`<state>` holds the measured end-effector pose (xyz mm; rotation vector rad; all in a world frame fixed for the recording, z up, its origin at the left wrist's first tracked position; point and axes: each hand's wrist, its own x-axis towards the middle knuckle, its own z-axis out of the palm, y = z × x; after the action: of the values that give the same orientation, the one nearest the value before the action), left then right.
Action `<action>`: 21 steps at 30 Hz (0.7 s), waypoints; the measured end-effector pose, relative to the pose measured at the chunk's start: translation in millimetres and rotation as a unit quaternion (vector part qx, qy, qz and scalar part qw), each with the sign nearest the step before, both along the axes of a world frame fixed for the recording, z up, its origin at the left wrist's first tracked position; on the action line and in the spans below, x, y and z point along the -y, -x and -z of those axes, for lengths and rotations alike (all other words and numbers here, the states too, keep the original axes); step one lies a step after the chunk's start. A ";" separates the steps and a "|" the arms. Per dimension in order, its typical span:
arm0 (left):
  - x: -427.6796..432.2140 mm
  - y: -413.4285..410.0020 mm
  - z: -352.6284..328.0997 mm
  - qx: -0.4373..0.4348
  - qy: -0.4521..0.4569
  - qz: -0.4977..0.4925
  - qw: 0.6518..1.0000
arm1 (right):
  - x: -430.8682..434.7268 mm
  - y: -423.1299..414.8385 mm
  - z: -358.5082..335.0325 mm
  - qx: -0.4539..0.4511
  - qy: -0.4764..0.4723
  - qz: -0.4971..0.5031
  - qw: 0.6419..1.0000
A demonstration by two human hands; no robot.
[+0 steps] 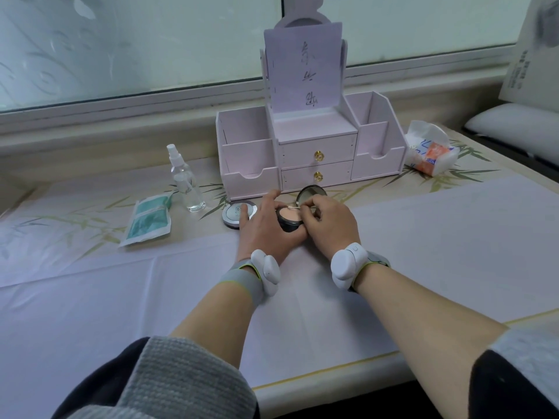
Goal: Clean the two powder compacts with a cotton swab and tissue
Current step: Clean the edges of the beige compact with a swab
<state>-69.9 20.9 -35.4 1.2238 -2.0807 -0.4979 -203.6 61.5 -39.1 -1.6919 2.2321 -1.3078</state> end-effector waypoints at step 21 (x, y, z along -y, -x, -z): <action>-1.8 0.0 -0.5 -0.043 -0.019 0.012 0.999 | 0.8 0.6 1.8 -0.013 -0.012 -0.009 1.000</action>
<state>-70.0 22.7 -34.9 1.1790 -2.0249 -0.5943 -204.1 60.7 -40.9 -1.7279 2.2315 -1.2560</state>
